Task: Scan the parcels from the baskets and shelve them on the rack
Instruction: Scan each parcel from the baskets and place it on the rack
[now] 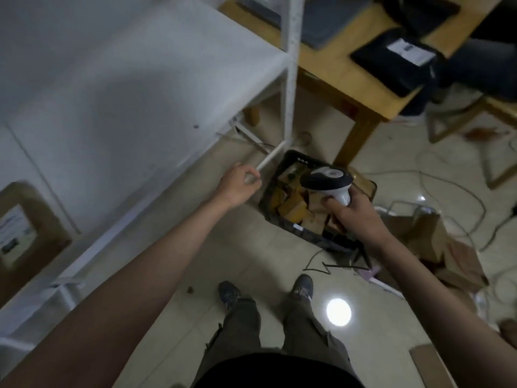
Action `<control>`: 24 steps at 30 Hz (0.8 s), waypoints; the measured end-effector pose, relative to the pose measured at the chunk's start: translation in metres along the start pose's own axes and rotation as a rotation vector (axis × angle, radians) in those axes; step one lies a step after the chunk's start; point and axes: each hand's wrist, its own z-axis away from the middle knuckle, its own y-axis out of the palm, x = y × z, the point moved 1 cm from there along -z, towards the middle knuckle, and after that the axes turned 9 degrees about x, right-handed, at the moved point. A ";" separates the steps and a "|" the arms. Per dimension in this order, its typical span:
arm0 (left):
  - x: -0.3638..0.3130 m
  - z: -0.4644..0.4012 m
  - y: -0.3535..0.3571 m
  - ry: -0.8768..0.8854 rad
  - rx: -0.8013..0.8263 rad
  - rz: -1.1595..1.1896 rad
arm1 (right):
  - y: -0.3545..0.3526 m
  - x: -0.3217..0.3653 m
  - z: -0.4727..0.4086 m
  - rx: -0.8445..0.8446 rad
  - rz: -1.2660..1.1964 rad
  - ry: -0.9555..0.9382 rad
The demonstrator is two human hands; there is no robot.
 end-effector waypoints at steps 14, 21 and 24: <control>-0.038 -0.116 0.162 -0.025 0.326 -0.080 | -0.077 -0.155 -0.005 -0.207 -0.156 0.310; -0.040 -0.196 0.215 0.009 0.467 -0.179 | -0.072 -0.219 -0.051 -0.298 -0.242 0.386; -0.034 -0.238 0.249 0.016 0.499 -0.215 | -0.065 -0.256 -0.081 -0.320 -0.314 0.419</control>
